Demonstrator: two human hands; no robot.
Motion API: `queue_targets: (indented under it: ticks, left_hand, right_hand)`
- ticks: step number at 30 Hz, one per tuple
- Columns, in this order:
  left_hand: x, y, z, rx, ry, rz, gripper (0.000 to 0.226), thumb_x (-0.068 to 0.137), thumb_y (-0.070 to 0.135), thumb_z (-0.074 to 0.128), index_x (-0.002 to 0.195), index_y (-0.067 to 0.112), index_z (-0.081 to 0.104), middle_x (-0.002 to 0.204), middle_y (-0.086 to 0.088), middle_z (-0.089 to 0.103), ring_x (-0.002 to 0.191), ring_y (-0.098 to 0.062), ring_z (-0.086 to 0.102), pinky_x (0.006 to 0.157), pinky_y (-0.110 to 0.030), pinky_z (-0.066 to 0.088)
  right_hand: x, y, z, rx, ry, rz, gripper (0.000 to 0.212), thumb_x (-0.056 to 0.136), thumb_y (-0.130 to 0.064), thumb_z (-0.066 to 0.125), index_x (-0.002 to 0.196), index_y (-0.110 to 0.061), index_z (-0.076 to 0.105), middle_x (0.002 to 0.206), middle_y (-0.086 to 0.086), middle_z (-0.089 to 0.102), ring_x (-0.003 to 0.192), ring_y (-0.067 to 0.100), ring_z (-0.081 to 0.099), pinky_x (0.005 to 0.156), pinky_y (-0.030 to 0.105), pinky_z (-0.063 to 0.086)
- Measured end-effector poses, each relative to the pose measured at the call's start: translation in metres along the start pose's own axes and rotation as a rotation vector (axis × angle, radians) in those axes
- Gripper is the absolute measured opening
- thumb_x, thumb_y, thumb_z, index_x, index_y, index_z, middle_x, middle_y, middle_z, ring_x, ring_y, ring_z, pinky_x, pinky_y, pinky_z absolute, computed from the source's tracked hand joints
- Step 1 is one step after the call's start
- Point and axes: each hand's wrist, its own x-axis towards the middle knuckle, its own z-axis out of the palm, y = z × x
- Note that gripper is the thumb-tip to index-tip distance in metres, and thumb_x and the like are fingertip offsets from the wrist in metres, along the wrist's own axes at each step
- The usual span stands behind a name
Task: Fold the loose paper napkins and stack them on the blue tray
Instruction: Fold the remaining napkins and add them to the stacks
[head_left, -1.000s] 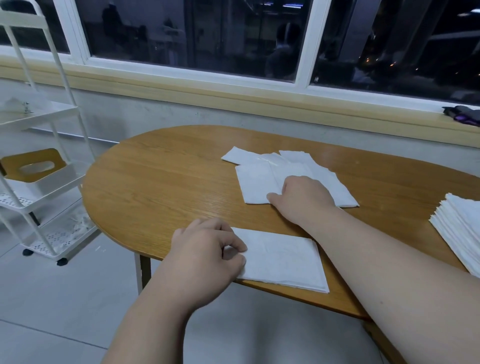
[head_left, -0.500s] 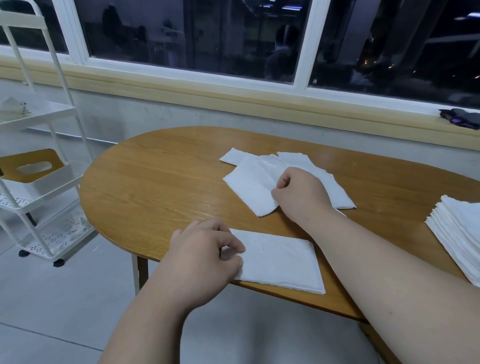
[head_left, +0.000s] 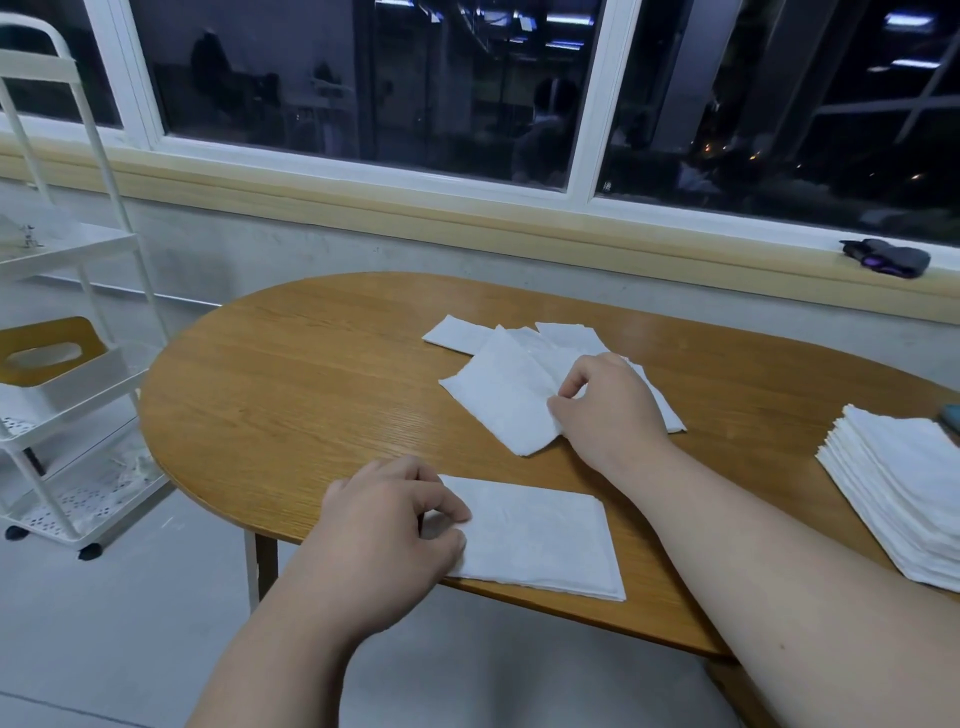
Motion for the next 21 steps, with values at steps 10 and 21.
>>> queue_targets:
  ticks: [10,21]
  left_hand:
    - [0.000,-0.001,0.000,-0.012,-0.007,-0.010,0.011,0.086,0.036,0.063,0.091,0.044,0.069,0.100,0.024,0.055,0.108,0.011,0.036,0.092,-0.021,0.023]
    - [-0.001,0.002,-0.002,-0.034,-0.003,-0.058,0.009,0.083,0.032,0.067,0.080,0.040,0.067,0.094,0.023,0.057,0.104,0.017,0.034,0.088,-0.027,0.030]
  right_hand:
    - [-0.018,-0.016,-0.020,0.174,-0.043,-0.166,0.032,0.092,-0.003,0.048,0.087,-0.029,0.067,0.098,-0.018,0.058,0.090,-0.016,0.049,0.071,0.001,0.034]
    - [-0.089,0.014,-0.052,0.763,-0.144,0.148,0.040,0.089,0.012,0.056,0.074,-0.018,0.080,0.087,-0.005,0.075,0.082,0.017,0.069,0.075,0.029,0.052]
